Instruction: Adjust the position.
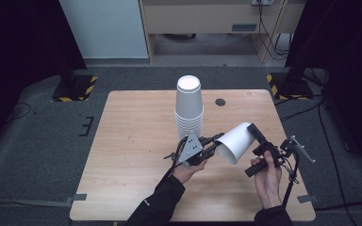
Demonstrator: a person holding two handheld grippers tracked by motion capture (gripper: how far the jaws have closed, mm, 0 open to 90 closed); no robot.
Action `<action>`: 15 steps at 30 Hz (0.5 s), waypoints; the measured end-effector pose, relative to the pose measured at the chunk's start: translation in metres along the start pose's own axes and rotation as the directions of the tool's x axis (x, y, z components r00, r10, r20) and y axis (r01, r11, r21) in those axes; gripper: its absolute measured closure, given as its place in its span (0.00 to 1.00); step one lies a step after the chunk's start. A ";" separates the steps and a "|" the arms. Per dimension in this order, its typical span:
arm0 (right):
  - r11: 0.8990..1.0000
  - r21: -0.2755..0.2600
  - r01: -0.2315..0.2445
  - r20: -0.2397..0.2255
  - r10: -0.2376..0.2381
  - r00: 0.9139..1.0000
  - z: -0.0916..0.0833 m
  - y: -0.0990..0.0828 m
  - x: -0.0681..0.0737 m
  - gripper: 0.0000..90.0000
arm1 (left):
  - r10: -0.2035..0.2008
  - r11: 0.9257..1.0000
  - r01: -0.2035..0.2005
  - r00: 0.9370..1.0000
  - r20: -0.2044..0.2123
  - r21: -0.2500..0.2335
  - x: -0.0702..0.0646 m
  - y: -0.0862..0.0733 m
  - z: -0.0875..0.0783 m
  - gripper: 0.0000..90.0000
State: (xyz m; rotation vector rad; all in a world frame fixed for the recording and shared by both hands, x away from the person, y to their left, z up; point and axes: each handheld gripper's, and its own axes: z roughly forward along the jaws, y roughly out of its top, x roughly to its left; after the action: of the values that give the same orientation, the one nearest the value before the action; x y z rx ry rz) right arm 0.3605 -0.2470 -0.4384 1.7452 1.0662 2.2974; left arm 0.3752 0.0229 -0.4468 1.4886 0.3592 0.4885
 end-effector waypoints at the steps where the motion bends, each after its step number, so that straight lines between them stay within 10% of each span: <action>1: 1.000 -0.003 0.004 0.003 -0.004 1.000 0.000 0.001 -0.001 0.13 | -0.002 1.000 0.002 1.000 0.001 0.001 0.000 0.000 -0.001 0.96; 15: 0.984 -0.009 0.177 0.053 -0.177 0.983 -0.002 0.007 -0.008 0.14 | -0.014 0.999 0.014 1.000 -0.014 0.029 0.006 0.004 -0.024 0.96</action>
State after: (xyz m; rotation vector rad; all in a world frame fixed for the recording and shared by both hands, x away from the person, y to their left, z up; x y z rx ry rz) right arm 0.3636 -0.2567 -0.4416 1.6234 1.1436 2.1372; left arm 0.3680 0.0468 -0.4435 1.5110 0.3889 0.4842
